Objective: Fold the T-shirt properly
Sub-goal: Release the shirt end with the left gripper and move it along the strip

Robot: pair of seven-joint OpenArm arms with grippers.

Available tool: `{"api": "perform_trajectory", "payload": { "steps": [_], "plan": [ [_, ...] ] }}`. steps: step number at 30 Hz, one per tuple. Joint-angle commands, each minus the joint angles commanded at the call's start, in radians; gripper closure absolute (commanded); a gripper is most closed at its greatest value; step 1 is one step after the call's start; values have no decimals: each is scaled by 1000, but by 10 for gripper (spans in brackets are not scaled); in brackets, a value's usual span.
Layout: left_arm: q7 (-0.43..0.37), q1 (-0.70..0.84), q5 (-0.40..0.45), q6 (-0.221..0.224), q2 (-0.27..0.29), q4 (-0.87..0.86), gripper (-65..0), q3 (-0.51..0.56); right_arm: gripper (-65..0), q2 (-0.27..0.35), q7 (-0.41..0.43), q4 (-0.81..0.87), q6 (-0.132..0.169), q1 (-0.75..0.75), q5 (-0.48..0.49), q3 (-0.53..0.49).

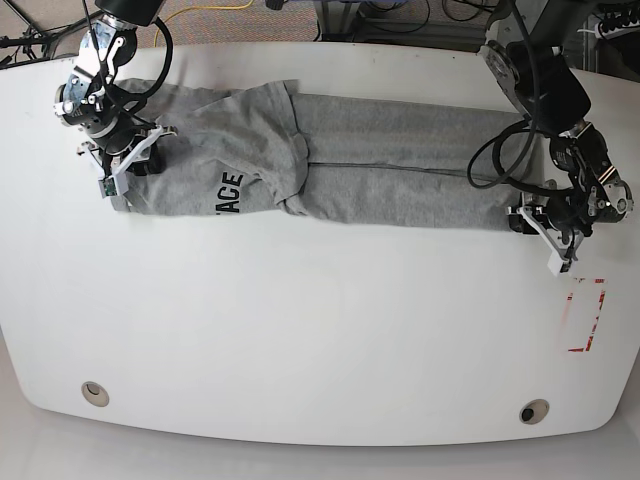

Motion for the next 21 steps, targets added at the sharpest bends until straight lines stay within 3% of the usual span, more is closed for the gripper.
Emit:
{"api": "perform_trajectory", "payload": {
  "steps": [3, 8, 13, 21],
  "plan": [
    [-2, 3, 6, 0, 3, 3, -228, 0, -122, 0, 0, 0, 0, 0, 0, 0],
    [-3, 3, 6, 0, 2, 6, -18, 41, -122, 0, 2, 0, 0, 0, -2, 0],
    [-2, 6, 5, 0, 0, 41, -11, 89, -122, -2, 2, 0, 0, 2, 2, 0],
    [2, 51, 6, 0, -2, 272, -11, 94, -122, -2, 2, 0, 0, 2, 2, 0]
  ]
}}
